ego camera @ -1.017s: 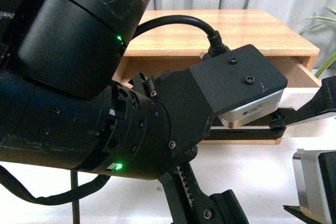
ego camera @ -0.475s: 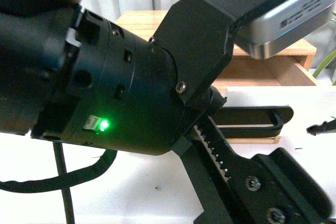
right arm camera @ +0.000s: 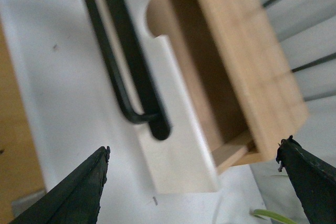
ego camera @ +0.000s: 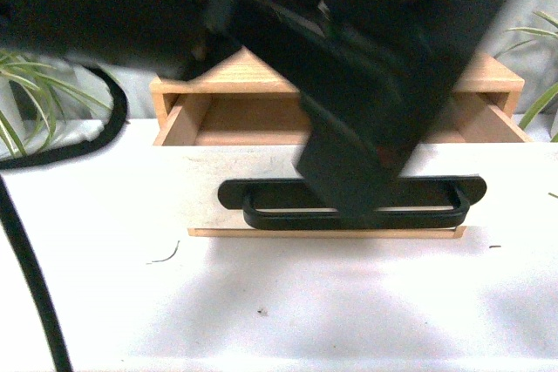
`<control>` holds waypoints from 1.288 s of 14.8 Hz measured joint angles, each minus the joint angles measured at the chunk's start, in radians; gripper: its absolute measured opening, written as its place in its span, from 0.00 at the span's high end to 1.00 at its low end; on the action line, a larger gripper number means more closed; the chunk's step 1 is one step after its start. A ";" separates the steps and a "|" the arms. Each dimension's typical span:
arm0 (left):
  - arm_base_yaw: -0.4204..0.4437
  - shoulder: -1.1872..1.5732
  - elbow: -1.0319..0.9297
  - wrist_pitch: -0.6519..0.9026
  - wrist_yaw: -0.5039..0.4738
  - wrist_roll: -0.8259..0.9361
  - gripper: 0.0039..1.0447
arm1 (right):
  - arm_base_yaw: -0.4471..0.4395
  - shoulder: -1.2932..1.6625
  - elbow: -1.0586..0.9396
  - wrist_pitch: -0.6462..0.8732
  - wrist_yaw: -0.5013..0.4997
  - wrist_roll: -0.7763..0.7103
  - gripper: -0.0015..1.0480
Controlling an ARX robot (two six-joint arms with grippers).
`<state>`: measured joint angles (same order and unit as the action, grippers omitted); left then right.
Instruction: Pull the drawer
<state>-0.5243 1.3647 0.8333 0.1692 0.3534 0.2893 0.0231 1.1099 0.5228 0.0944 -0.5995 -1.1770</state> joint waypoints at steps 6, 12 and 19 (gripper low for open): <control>0.491 -0.309 -0.256 0.134 -0.360 -0.473 0.06 | -0.098 -0.063 -0.033 0.340 0.394 1.035 0.06; 0.521 -0.573 -0.563 0.335 -0.351 -0.319 0.50 | -0.191 -0.402 -0.312 0.375 0.433 1.188 0.41; 0.524 -0.793 -0.729 0.295 -0.354 -0.304 0.99 | -0.018 -0.634 -0.442 0.298 0.593 1.176 0.98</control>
<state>-0.0002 0.5720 0.1040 0.4641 -0.0010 -0.0143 0.0055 0.4755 0.0811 0.3927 -0.0063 -0.0006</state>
